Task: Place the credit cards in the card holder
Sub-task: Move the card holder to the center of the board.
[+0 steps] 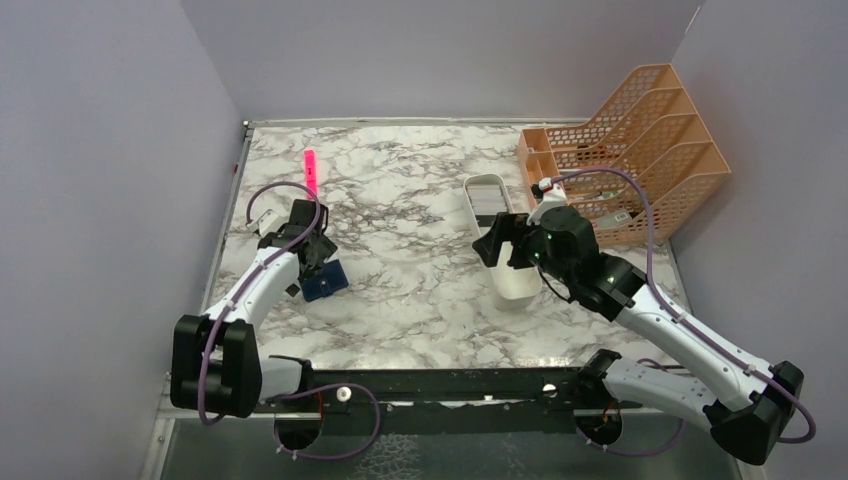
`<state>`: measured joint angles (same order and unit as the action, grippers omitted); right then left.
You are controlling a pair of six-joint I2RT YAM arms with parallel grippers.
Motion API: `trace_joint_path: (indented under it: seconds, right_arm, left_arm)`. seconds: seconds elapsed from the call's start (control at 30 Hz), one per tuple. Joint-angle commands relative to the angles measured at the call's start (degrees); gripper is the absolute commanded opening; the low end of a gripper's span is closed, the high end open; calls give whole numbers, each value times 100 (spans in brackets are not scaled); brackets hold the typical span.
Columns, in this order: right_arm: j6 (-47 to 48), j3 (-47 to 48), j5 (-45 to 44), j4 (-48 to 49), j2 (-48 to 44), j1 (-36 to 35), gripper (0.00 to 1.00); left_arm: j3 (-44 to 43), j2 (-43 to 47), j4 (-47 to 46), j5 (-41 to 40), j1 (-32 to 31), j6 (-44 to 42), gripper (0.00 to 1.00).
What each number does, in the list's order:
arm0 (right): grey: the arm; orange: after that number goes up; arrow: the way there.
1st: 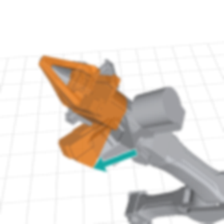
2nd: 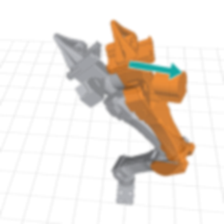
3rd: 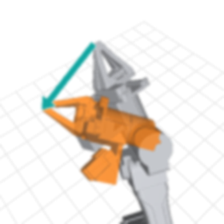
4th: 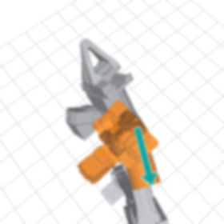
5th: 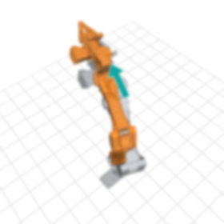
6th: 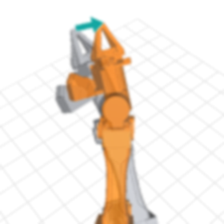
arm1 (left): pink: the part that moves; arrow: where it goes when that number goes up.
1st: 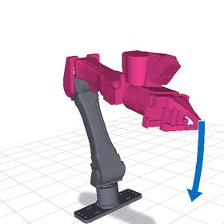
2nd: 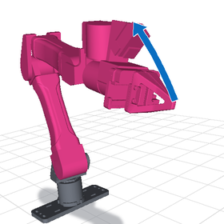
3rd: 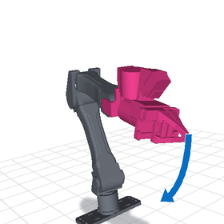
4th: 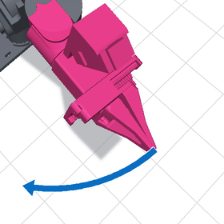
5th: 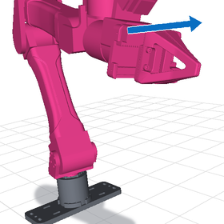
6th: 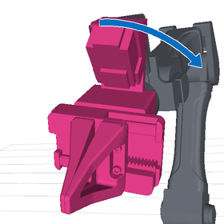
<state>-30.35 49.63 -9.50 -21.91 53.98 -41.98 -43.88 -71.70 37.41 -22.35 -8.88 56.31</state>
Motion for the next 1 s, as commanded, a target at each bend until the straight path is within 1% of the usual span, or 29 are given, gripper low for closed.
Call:
trace_joint_path:
  seconds: [0.0, 0.13, 0.2, 0.33, 0.6, 0.77, 0.87, 0.97]
  right_arm:
    - [80, -46, 169, 171, -80, 23, 100]
    - [123, 18, 166, 48, -102, 23, 100]
    - [147, 45, 115, -14, -135, 23, 100]
    - [152, 44, 141, 21, -223, 23, 100]
    - [63, 52, 308, -50, -271, 23, 100]
    - [-18, 31, 323, -118, -312, 23, 100]
    - [-49, 13, 329, -161, -351, 23, 100]
    - [-69, 32, 226, -286, -370, 23, 100]
  left_arm:
    - [-207, -229, 85, -568, 92, 381, 99]
    - [-222, -405, -8, -463, 89, 338, 99]
    - [-159, -432, -277, -194, 81, 83, 99]
    - [109, -392, -719, 333, 42, -124, 99]
    - [520, -235, -1050, 1100, -135, -70, 93]
    - [606, -82, -1192, 1070, -744, 312, 91]
    - [611, -190, -1314, 1161, -1259, 650, 91]
    - [533, -441, -1479, 1275, -1903, 1036, 91]
